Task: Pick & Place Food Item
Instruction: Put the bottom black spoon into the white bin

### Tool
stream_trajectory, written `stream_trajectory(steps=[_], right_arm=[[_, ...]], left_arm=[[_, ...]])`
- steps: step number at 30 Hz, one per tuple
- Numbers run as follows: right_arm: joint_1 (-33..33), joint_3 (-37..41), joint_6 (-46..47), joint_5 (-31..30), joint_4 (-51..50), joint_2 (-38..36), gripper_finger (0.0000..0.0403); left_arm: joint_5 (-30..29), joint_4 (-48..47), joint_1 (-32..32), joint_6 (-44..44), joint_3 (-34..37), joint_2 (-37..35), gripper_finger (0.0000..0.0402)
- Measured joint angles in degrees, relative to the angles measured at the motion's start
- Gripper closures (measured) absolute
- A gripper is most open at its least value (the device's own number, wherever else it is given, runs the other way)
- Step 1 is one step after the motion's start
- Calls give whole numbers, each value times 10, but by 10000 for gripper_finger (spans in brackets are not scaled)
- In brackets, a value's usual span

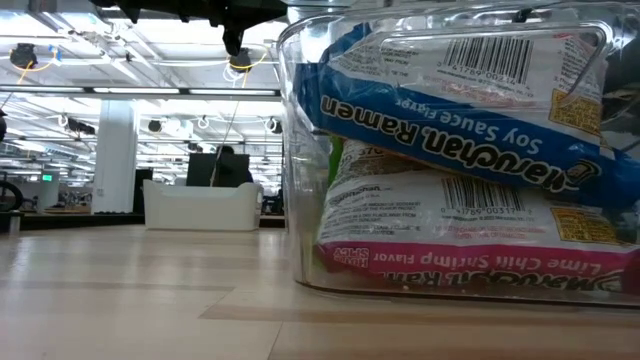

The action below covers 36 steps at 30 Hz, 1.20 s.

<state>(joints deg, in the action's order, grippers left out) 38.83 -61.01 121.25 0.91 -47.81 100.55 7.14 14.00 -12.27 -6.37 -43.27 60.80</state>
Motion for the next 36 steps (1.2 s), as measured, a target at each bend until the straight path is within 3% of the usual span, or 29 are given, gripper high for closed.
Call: stream_trajectory(steps=[16,27,36], right_arm=[[0,0,-37,6,-6,0,399],[0,0,-29,6,-23,0,324],[15,1,15,4,-23,0,310]], left_arm=[[0,0,0,0,0,0,394],[0,0,0,0,0,0,394],[0,0,0,0,0,0,394]])
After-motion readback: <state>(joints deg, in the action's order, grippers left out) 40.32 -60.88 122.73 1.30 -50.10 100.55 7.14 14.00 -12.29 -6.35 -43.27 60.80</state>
